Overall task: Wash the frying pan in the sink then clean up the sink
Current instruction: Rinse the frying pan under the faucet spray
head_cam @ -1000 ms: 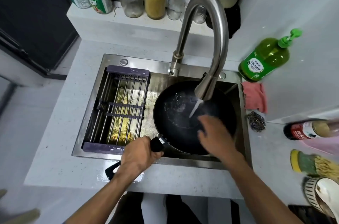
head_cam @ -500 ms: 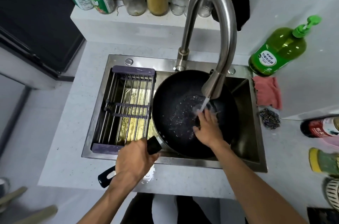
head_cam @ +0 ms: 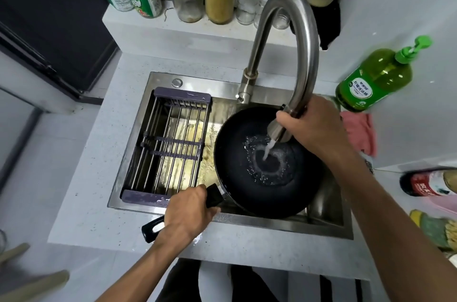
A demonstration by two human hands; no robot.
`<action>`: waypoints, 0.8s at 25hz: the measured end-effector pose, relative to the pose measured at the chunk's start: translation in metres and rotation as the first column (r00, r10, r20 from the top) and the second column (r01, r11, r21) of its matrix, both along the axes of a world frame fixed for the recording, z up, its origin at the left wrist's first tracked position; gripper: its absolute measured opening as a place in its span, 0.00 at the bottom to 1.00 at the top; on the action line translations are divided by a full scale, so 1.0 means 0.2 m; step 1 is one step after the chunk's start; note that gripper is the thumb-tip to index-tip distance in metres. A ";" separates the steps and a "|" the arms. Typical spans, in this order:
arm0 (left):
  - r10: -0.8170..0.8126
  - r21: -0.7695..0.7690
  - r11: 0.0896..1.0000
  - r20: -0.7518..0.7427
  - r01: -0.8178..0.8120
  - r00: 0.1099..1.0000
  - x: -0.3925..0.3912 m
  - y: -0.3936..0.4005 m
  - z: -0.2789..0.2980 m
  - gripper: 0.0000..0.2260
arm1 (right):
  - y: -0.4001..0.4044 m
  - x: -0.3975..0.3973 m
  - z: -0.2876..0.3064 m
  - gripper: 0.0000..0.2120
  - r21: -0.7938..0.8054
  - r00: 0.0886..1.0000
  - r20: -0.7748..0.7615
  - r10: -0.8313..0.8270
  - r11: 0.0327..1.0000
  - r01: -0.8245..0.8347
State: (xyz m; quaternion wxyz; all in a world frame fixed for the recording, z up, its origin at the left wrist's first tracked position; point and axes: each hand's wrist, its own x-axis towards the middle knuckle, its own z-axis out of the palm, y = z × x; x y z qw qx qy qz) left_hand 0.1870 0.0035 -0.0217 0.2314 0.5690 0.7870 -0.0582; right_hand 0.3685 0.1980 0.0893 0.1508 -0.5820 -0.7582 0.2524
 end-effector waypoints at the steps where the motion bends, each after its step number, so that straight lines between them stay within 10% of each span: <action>1: 0.008 -0.002 1.000 0.007 -0.008 1.000 -0.01 0.01 0.00 0.22 | 0.00 -0.01 -0.01 0.16 -0.057 1.000 -0.010 0.009 0.998 -0.010; 10: -0.046 -0.027 0.999 0.004 0.046 0.999 -0.01 0.08 -0.02 0.21 | -0.03 -0.15 -0.30 0.10 -0.310 0.964 -0.267 0.003 0.946 -0.088; 20: 0.023 -0.055 0.998 0.043 -0.020 0.999 -0.05 0.01 -0.10 0.19 | 0.16 0.13 -0.28 0.15 -0.211 0.964 0.253 0.080 0.977 -0.026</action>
